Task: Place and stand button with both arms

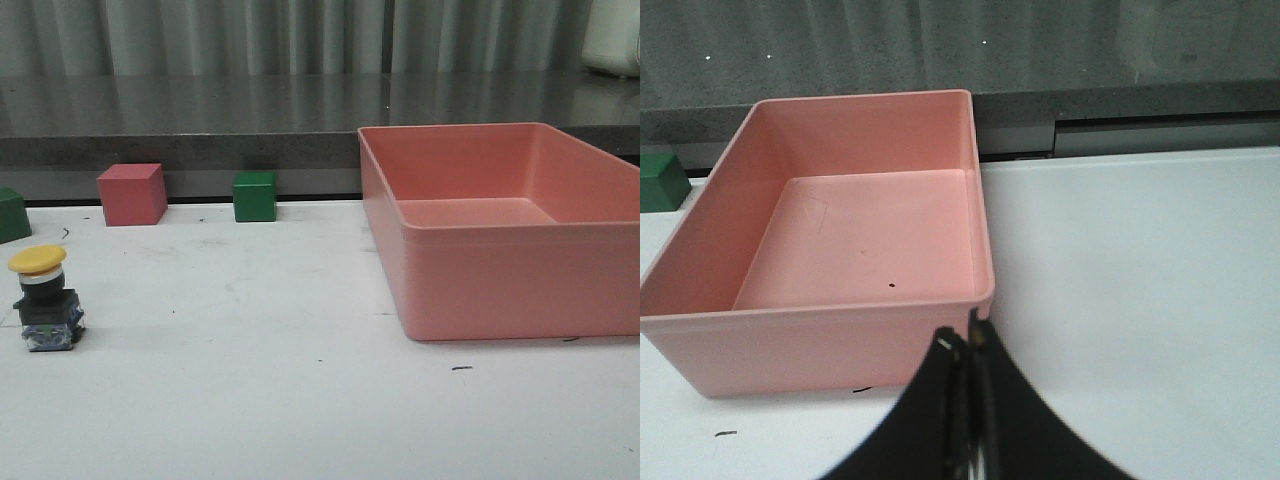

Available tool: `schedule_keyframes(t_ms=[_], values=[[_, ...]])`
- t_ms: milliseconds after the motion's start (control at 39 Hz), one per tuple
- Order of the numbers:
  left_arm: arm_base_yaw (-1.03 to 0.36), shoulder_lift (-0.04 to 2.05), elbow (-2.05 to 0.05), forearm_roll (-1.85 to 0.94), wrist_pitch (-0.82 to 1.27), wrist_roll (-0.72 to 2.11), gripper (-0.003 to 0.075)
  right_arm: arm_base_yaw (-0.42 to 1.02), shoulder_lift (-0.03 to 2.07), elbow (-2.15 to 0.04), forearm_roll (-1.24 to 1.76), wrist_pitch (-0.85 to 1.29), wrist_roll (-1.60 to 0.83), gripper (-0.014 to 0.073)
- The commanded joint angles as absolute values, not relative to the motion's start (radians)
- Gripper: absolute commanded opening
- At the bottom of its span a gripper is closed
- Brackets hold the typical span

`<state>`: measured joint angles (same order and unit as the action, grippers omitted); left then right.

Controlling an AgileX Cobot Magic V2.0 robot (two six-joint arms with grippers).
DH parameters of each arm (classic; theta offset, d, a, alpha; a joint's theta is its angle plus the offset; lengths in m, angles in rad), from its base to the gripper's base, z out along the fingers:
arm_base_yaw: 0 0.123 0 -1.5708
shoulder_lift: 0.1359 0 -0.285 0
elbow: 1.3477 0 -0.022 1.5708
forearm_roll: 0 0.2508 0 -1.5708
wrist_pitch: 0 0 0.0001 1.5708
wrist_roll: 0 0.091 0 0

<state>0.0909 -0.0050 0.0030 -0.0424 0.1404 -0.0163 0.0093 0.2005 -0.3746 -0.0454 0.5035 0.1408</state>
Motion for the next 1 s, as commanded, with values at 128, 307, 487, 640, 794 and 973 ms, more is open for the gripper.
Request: schedule_keyframes(t_ms=[128,307,487,640,794,973], values=[[0.094,-0.029,0.010,-0.052,0.053,-0.016,-0.0020,0.006,0.210,-0.403,-0.060,0.417,0.131,-0.0069],[0.094,-0.029,0.010,-0.052,0.053,-0.016,-0.0020,0.006,0.210,-0.402,-0.021,0.416,0.124,-0.0069],[0.094,-0.029,0.010,-0.052,0.053,-0.016,-0.0020,0.008,0.209,-0.360,0.032,0.285,-0.018,-0.0069],[0.094,-0.029,0.010,-0.052,0.053,-0.016,-0.0020,0.026,0.174,-0.245,0.057,0.137,-0.064,-0.0069],[0.094,-0.029,0.010,-0.052,0.053,-0.016,-0.0020,0.028,0.130,-0.128,0.070,0.067,-0.064,-0.0069],[0.094,-0.029,0.010,-0.052,0.053,-0.016,-0.0020,0.028,0.086,-0.033,0.075,0.069,-0.064,-0.0069]])
